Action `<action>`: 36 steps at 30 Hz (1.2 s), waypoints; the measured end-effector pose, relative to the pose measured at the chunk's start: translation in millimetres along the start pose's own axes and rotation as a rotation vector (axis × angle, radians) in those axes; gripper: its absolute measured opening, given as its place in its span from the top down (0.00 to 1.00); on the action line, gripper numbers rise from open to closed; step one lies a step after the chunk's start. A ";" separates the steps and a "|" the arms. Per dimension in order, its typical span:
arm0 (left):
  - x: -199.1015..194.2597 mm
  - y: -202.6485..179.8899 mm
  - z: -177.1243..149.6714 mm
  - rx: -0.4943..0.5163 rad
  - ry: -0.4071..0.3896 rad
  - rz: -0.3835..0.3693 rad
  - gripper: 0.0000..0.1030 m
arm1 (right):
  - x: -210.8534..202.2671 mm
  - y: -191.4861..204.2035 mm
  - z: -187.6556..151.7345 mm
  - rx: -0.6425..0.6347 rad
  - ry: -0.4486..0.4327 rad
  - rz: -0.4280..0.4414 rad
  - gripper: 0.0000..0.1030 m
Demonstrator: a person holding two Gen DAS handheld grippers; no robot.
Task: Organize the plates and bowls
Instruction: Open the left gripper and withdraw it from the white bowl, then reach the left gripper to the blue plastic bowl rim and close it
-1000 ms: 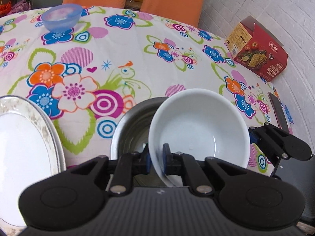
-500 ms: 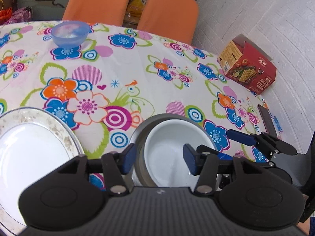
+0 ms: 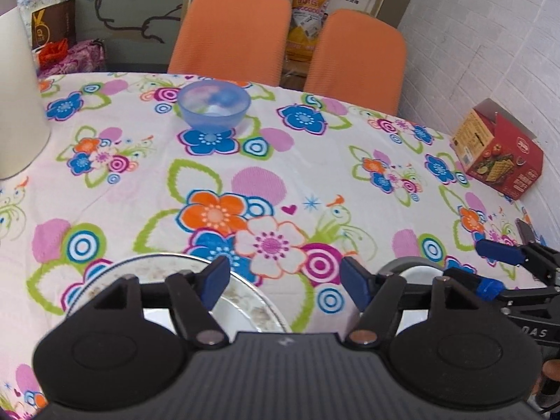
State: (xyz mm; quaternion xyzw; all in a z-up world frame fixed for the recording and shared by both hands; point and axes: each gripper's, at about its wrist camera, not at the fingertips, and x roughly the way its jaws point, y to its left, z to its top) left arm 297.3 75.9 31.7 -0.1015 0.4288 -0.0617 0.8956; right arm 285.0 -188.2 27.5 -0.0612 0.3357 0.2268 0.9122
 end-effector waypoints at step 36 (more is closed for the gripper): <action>172.8 138.0 178.1 -0.229 0.049 0.115 0.26 | 275.0 61.0 159.8 -0.085 0.180 0.114 0.36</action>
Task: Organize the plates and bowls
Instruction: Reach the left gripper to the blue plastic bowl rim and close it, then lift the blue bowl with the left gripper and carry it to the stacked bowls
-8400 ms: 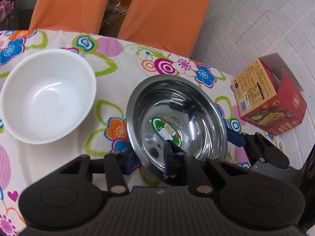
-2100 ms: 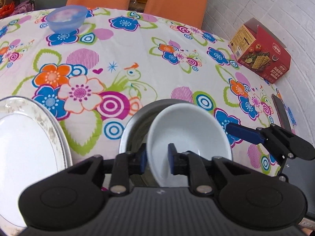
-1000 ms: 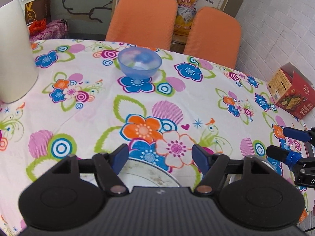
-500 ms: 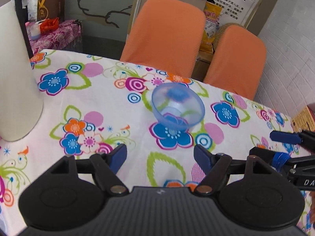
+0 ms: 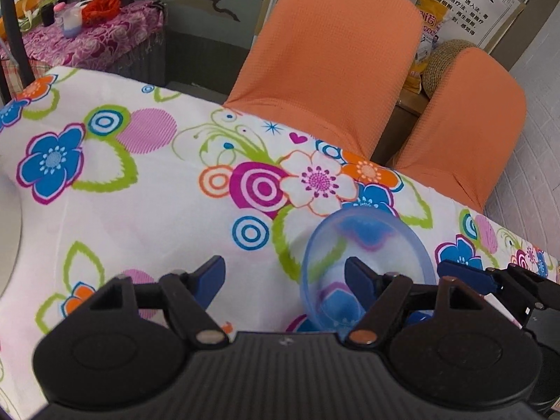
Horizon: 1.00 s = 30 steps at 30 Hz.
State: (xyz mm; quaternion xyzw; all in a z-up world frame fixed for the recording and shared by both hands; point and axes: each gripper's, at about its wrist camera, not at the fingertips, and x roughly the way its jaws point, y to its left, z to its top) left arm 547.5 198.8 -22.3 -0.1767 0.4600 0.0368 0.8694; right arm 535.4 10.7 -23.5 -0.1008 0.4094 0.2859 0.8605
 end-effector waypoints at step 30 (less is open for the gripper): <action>-24.2 -20.6 -26.6 0.077 0.080 -0.110 0.66 | -22.3 29.8 -25.7 -0.008 0.046 0.042 0.36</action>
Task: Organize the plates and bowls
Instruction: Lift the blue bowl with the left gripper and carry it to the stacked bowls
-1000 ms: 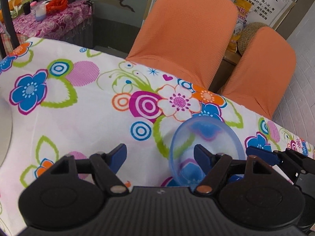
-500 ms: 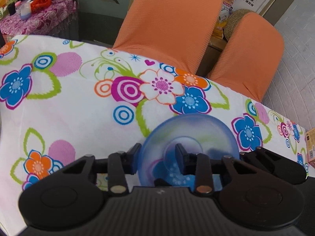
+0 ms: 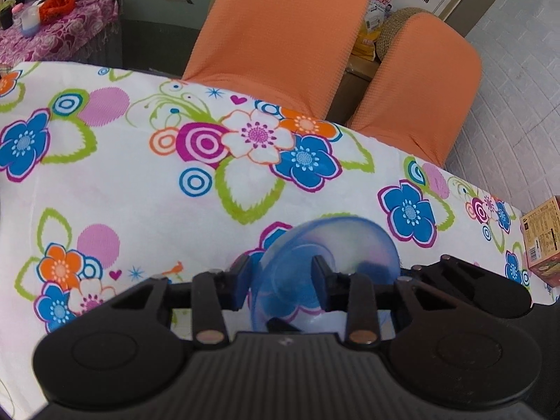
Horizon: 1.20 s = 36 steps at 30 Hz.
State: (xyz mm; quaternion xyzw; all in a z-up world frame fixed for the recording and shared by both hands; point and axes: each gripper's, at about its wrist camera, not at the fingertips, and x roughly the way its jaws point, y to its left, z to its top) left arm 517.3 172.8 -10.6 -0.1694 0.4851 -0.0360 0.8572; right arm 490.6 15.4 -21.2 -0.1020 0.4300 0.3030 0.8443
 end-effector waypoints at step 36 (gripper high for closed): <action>-59.2 -62.3 -56.3 0.033 0.001 -0.088 0.66 | -100.7 2.4 -58.1 0.034 -0.051 0.007 0.40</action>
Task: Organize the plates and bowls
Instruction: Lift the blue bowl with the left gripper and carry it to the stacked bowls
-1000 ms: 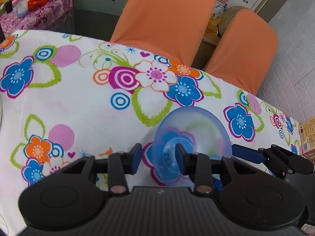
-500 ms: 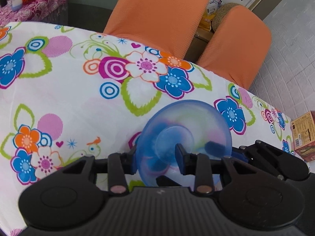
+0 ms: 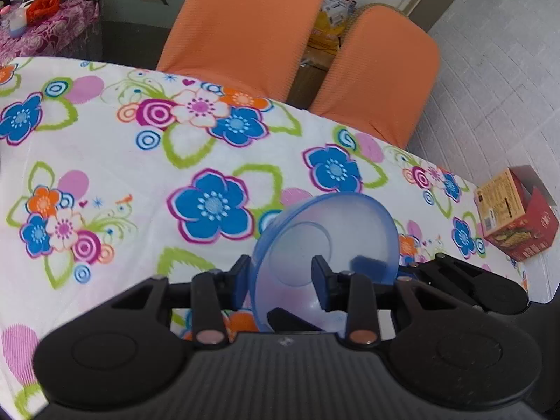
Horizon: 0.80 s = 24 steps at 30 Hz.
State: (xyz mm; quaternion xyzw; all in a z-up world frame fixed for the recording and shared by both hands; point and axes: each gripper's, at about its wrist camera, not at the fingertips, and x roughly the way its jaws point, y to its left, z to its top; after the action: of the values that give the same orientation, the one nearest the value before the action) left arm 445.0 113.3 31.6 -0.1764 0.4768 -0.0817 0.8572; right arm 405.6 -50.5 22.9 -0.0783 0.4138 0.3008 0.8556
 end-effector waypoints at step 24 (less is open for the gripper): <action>-20.9 -122.5 -164.9 0.148 0.147 -0.074 0.60 | -118.4 -29.2 -158.2 0.139 -0.007 -0.067 0.39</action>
State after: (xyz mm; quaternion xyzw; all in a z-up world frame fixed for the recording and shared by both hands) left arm 297.8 -30.5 15.0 -0.1238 0.5242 -0.1611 0.8270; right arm 261.5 -187.9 6.9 -0.0315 0.4280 0.2429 0.8699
